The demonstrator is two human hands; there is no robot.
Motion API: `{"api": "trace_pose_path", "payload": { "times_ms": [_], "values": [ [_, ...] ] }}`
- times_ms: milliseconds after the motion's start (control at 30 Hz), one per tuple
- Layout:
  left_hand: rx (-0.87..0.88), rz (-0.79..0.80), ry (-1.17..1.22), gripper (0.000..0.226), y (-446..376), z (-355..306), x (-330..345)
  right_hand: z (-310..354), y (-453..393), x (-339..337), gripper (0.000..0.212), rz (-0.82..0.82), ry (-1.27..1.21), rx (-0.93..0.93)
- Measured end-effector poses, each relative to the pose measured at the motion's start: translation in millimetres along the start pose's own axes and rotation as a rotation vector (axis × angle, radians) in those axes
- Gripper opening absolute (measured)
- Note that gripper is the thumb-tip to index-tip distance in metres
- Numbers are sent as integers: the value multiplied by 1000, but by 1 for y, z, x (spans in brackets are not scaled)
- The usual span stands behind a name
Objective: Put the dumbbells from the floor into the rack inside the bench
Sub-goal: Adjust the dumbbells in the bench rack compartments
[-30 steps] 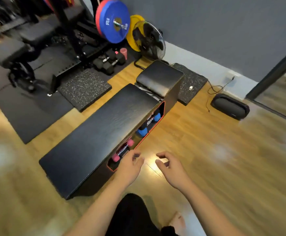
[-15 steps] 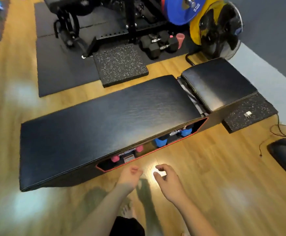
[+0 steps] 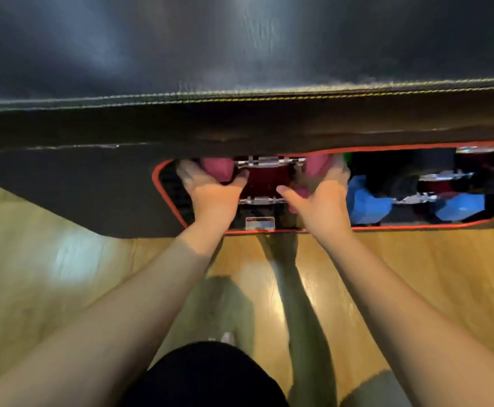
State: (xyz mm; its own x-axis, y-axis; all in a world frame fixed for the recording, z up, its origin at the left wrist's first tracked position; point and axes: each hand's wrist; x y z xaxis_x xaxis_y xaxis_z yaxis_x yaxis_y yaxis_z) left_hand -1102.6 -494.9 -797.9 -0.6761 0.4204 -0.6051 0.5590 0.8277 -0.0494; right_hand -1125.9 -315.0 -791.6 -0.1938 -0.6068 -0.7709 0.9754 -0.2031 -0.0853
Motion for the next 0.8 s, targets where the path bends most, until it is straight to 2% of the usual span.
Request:
{"api": "trace_pose_path", "payload": {
  "times_ms": [133,233,367,400,533,667,800],
  "values": [
    [153,55,-94,112,-3,11,10,-1,-5,19,117,-125,-70,-42],
    [180,24,-131,102,-7,13,12,6,-11,23,105,-200,-127,-25],
    [157,104,-165,70,-14,8,10,16,-5,27,86,-304,-51,-14],
    [177,87,-185,70,-15,9,10,16,-5,27,85,-307,-41,-23],
    [290,-35,-135,94,-11,14,13,9,-14,29,89,-261,-48,-73],
    [248,31,-232,78,-15,11,12,11,-10,30,82,-279,0,-41],
    [284,-8,-263,77,-20,17,16,12,-8,30,76,-273,44,-85]
  ]
}}
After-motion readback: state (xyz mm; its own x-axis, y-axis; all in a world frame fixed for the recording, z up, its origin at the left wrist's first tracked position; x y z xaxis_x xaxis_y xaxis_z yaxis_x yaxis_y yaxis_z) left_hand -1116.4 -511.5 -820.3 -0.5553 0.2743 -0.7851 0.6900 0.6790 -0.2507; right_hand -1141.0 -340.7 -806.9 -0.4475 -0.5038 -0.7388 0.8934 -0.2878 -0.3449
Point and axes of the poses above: each hand's wrist, its own y-axis away from the middle knuckle, its own x-axis out of the palm, z = x × y, and after that the axes turned 14 degrees about -z, right-handed
